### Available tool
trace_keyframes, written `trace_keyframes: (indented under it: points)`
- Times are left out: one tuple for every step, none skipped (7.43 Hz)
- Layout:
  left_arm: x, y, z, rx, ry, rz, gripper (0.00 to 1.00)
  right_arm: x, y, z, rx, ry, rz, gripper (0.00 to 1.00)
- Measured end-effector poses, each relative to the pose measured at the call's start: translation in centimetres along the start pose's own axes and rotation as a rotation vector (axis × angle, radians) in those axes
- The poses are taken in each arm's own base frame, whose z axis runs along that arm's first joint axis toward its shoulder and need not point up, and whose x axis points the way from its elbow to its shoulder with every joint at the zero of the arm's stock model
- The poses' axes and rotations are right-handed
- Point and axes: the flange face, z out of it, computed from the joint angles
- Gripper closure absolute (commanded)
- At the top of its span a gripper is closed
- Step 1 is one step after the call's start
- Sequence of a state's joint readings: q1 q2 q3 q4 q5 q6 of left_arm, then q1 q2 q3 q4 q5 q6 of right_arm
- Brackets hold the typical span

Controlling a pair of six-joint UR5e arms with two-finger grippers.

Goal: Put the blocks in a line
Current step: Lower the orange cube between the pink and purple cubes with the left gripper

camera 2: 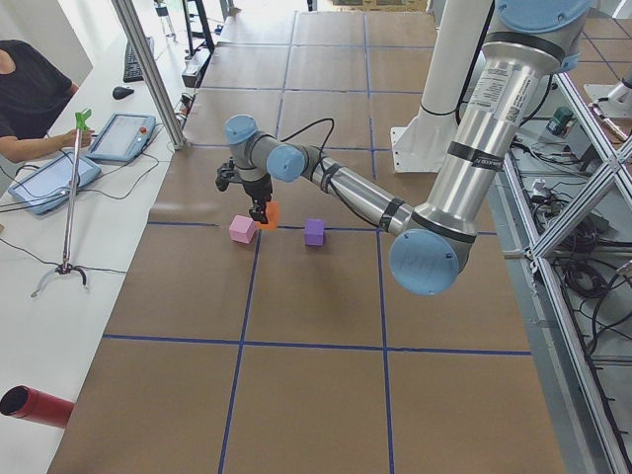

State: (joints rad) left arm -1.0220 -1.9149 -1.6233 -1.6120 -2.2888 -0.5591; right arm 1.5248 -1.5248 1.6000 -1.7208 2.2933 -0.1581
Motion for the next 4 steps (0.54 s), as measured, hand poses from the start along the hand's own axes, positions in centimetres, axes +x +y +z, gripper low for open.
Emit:
trace_keyframes:
  points:
    - [0.3,0.0,1.2,-0.008,0.003,0.004,0.96,0.0,0.0,0.0,0.000,0.000,0.000,0.00]
    - [0.1,-0.1,2.4,-0.012,0.005,0.009,0.96,0.0,0.0,0.0,0.001,0.000,0.000,0.00]
    - [-0.3,-0.3,3.4,-0.011,0.009,0.012,0.96,0.0,0.0,0.0,0.001,0.000,0.000,0.00]
    - [-0.5,-0.5,4.3,-0.005,0.015,0.010,0.96,0.0,0.0,0.0,0.000,0.000,0.000,0.00]
